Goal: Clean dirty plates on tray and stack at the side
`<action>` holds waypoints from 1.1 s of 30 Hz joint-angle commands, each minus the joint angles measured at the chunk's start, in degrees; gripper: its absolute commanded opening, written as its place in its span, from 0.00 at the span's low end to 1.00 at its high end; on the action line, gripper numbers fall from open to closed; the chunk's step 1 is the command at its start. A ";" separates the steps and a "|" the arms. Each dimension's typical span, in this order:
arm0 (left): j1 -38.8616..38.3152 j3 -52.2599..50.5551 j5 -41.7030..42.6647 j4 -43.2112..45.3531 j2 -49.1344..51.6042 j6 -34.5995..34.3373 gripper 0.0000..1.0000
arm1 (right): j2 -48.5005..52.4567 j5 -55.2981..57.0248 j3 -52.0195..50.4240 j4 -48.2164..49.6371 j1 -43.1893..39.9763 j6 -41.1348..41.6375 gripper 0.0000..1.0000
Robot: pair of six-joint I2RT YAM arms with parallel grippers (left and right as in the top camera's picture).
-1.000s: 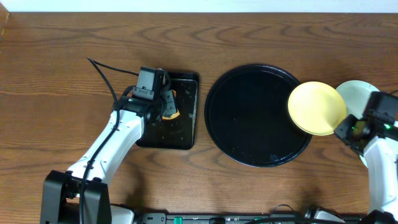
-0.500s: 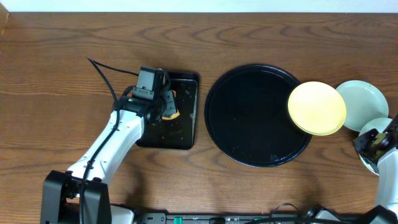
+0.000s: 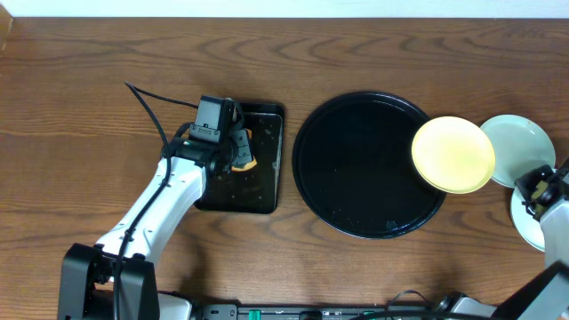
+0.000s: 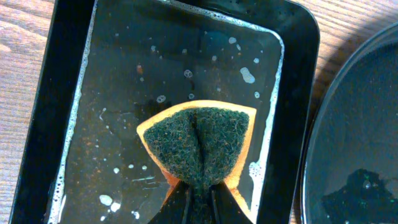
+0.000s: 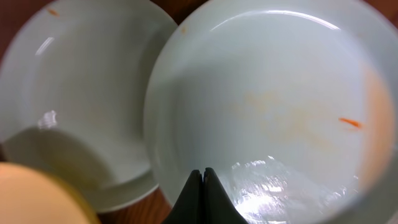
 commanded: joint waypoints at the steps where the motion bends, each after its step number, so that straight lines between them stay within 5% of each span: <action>1: 0.20 -0.55 -0.52 -0.09 0.31 0.76 0.08 | 3.91 0.74 -0.28 2.60 -0.72 0.81 0.01; 33: 0.20 -0.55 0.13 -0.50 0.28 0.74 0.09 | 18.84 -9.53 -0.26 35.21 4.94 0.59 0.01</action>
